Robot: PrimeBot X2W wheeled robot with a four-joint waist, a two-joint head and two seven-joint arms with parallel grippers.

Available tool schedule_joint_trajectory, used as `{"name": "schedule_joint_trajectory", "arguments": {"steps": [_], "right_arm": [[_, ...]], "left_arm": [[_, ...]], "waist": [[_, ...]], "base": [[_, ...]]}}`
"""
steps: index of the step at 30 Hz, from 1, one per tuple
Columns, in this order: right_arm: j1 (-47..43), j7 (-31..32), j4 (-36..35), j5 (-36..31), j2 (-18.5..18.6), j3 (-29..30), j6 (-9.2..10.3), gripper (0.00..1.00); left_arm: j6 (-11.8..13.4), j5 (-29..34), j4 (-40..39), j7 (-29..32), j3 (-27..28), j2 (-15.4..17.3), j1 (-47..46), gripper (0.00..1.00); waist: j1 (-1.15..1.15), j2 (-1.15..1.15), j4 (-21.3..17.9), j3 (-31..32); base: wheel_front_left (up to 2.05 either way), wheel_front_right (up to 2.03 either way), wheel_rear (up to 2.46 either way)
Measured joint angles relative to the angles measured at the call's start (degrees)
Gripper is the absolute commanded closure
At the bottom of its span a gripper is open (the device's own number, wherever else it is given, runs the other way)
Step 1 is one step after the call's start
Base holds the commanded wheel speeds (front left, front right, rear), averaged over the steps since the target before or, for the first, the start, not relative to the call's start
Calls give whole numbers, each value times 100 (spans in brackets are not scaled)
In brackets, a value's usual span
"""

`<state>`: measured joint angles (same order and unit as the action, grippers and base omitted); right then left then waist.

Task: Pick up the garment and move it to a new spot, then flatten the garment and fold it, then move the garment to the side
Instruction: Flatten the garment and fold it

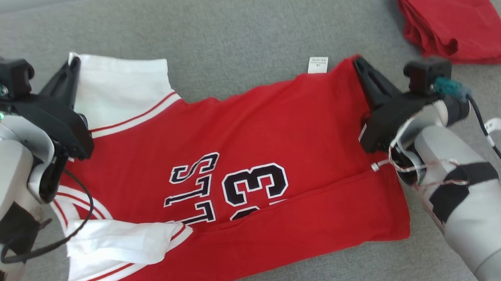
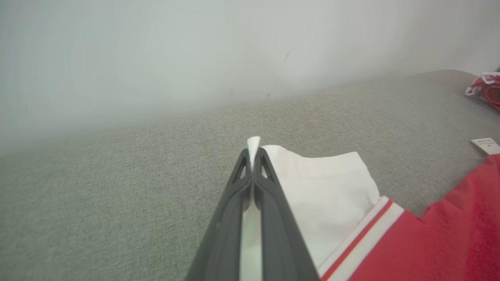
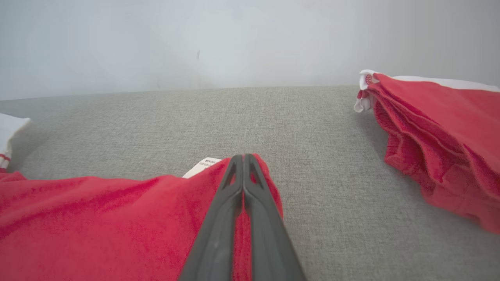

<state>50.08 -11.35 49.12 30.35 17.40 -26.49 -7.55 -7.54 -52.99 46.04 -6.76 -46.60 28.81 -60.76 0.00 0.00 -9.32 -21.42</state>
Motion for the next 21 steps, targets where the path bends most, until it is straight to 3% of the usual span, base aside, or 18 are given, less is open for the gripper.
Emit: {"name": "schedule_joint_trajectory", "arguments": {"steps": [13, 21], "right_arm": [[-125, -5, -37, 166, 45, -115, 0, 100], [-686, -188, -267, 307, 215, -143, 0, 100]], "left_arm": [[0, -57, -104, -83, -308, 137, 168, 100], [35, -133, -526, -601, -290, 316, 815, 100]], "waist": [[0, 0, 64, 184], [0, 0, 106, 420]], "base": [[0, 0, 0], [0, 0, 0]]}}
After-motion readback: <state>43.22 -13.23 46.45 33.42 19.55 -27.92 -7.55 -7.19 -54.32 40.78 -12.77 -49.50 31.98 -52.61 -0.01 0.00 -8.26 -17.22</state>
